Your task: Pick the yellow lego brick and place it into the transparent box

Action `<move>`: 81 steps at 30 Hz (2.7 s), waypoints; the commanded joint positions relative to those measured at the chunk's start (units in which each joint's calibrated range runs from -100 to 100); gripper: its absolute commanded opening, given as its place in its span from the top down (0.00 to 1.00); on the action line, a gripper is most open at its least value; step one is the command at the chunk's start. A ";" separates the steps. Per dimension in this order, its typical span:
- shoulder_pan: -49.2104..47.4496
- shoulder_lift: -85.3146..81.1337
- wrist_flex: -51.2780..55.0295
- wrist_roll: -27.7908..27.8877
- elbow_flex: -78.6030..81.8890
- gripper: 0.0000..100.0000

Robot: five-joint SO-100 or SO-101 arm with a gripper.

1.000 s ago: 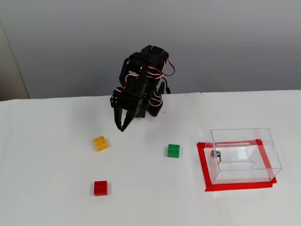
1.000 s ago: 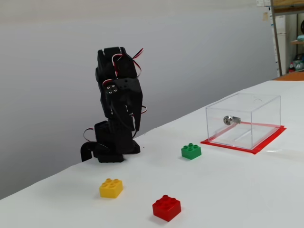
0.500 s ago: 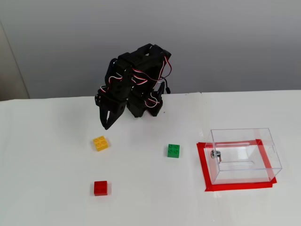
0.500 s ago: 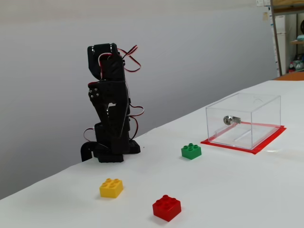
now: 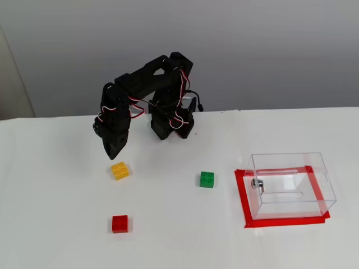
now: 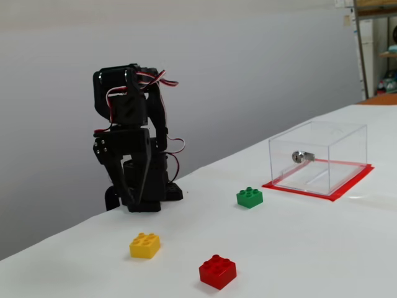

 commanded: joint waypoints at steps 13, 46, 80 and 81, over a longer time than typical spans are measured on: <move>0.59 7.57 0.30 0.16 -4.64 0.61; -5.92 19.88 -3.01 -0.47 -4.37 0.57; -5.92 23.87 -5.88 0.21 1.51 0.63; -5.92 23.87 -6.32 0.21 1.69 0.66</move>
